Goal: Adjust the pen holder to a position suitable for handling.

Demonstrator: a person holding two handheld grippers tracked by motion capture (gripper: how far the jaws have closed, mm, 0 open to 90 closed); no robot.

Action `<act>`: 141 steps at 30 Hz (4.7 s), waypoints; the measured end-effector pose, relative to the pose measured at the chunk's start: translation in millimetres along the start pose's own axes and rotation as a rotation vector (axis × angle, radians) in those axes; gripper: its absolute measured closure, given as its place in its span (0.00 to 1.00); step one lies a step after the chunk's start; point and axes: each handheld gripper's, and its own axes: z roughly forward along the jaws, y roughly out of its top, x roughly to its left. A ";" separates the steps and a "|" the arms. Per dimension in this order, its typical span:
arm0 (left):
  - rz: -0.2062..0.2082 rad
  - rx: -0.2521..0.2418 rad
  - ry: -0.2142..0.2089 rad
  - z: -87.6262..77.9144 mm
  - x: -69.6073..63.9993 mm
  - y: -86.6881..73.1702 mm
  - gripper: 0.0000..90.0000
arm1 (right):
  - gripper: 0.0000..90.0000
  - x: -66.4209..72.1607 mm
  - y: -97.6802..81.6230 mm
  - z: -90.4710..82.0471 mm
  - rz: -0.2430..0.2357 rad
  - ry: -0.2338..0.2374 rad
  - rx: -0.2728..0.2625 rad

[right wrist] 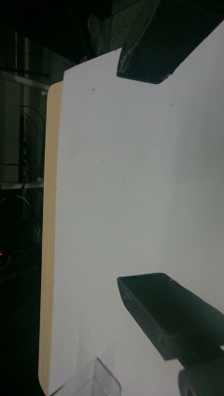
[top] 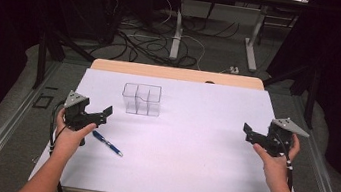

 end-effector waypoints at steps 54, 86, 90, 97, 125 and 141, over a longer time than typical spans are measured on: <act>-0.070 0.160 0.052 69.8 -3.8 78.6 0.98 | 0.11 9.3 -10.0 9.8 -0.048 0.030 0.040; -0.052 0.280 0.040 108.8 -8.0 71.7 1.00 | 0.14 9.9 -14.8 14.5 -0.036 0.028 0.051; -0.050 0.280 0.039 108.8 -8.0 71.5 1.00 | 0.14 9.9 -14.6 14.0 -0.037 0.032 0.066; -0.051 0.284 0.038 107.8 -8.2 71.3 1.00 | 0.14 10.3 -14.8 15.2 -0.040 0.042 0.063; -0.067 0.306 -0.031 111.4 -60.4 64.2 1.00 | 0.15 11.4 -14.7 14.9 -0.035 0.042 0.064; -0.070 0.307 -0.080 118.7 -85.1 61.4 1.00 | 0.15 11.6 -15.2 16.0 -0.043 0.047 0.066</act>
